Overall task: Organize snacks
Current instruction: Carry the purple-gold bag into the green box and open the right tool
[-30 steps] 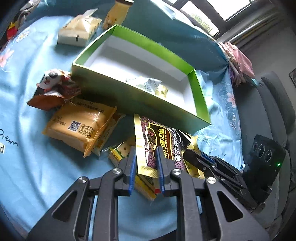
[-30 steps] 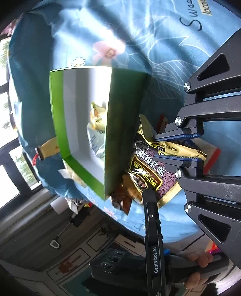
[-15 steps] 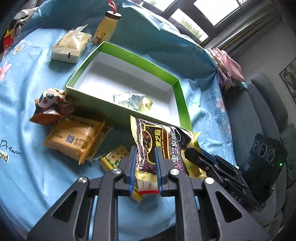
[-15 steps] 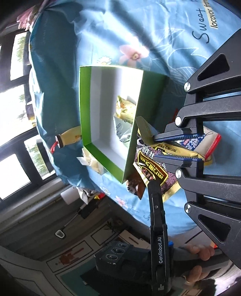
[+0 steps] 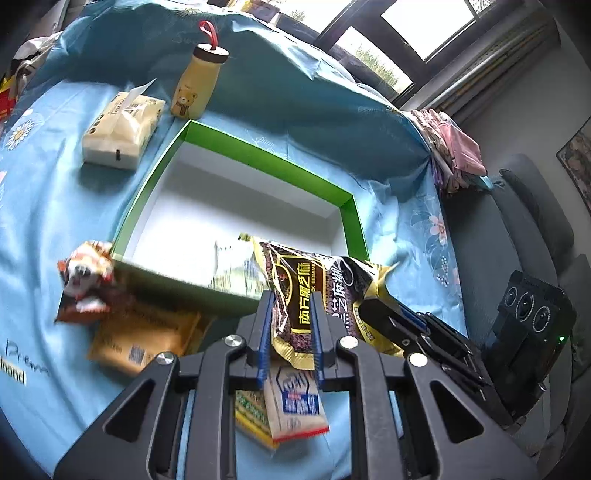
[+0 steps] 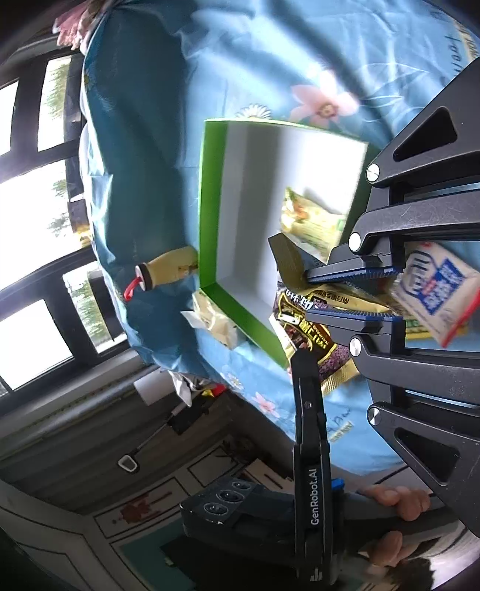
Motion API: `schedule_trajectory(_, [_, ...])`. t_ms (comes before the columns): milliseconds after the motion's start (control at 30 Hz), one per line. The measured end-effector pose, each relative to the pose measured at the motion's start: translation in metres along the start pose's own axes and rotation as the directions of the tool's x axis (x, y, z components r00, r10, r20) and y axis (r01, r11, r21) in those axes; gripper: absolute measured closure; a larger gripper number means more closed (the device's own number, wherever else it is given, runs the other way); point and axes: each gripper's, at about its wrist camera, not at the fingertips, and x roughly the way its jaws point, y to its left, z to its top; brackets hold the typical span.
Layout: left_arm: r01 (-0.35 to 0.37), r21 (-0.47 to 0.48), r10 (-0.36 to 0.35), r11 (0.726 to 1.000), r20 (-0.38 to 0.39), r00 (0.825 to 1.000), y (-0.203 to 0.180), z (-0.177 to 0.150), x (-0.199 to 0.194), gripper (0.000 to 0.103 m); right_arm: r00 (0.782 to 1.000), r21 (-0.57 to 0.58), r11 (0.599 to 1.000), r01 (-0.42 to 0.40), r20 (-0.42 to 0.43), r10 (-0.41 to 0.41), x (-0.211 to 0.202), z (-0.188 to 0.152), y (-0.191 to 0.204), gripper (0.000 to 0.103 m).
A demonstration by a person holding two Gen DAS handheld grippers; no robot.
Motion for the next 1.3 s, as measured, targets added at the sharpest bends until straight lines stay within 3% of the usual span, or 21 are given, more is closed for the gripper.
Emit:
schedule_trajectory(267, [-0.025, -0.022, 0.025, 0.999, -0.021, 0.999, 0.014, 0.038, 0.034, 0.087, 1.000, -0.015, 1.000, 0.020, 0.007, -0.020, 0.036, 0.035, -0.016, 0.087])
schedule_trajectory(567, [-0.085, -0.054, 0.082, 0.995, -0.043, 0.996, 0.034, 0.056, 0.061, 0.086, 0.995, -0.050, 0.994, 0.094, -0.039, -0.096, 0.081, 0.048, -0.028, 0.087])
schedule_trajectory(600, [-0.091, -0.057, 0.089, 0.994, -0.039, 0.995, 0.036, 0.058, 0.062, 0.080, 0.993, -0.048, 0.993, 0.104, -0.044, -0.106, 0.084, 0.049, -0.031, 0.087])
schedule_trajectory(633, [-0.099, -0.063, 0.097, 0.993, -0.036, 0.995, 0.039, 0.060, 0.062, 0.075, 0.991, -0.042, 0.991, 0.125, -0.049, -0.127, 0.088, 0.049, -0.035, 0.080])
schedule_trajectory(667, [-0.109, -0.073, 0.107, 0.991, -0.036, 0.994, 0.042, 0.062, 0.062, 0.054, 0.987, -0.031, 0.988, 0.154, -0.051, -0.155, 0.090, 0.049, -0.039, 0.066])
schedule_trajectory(700, [-0.120, -0.082, 0.118, 0.989, -0.030, 0.993, 0.045, 0.063, 0.061, 0.027, 0.984, -0.016, 0.985, 0.170, -0.049, -0.171, 0.090, 0.049, -0.043, 0.058])
schedule_trajectory(733, [-0.124, -0.087, 0.123, 0.989, -0.020, 0.992, 0.047, 0.063, 0.058, 0.020, 0.983, 0.005, 0.983, 0.181, -0.042, -0.181, 0.088, 0.047, -0.048, 0.046])
schedule_trajectory(933, [-0.146, -0.068, 0.147, 0.987, 0.016, 0.989, 0.047, 0.050, 0.036, 0.014, 0.987, 0.117, 0.980, 0.162, -0.031, -0.160, 0.059, 0.032, -0.071, 0.044])
schedule_trajectory(1100, [-0.177, -0.008, 0.177, 0.984, 0.033, 0.984, 0.035, 0.027, 0.023, 0.007, 0.990, 0.135, 0.981, 0.142, -0.023, -0.140, 0.034, 0.015, -0.070, 0.044])
schedule_trajectory(1300, [-0.220, 0.045, 0.218, 0.974, 0.047, 0.975, 0.017, -0.002, 0.011, 0.006, 0.996, 0.160, 0.983, 0.085, -0.023, -0.083, 0.009, -0.005, -0.060, 0.044])
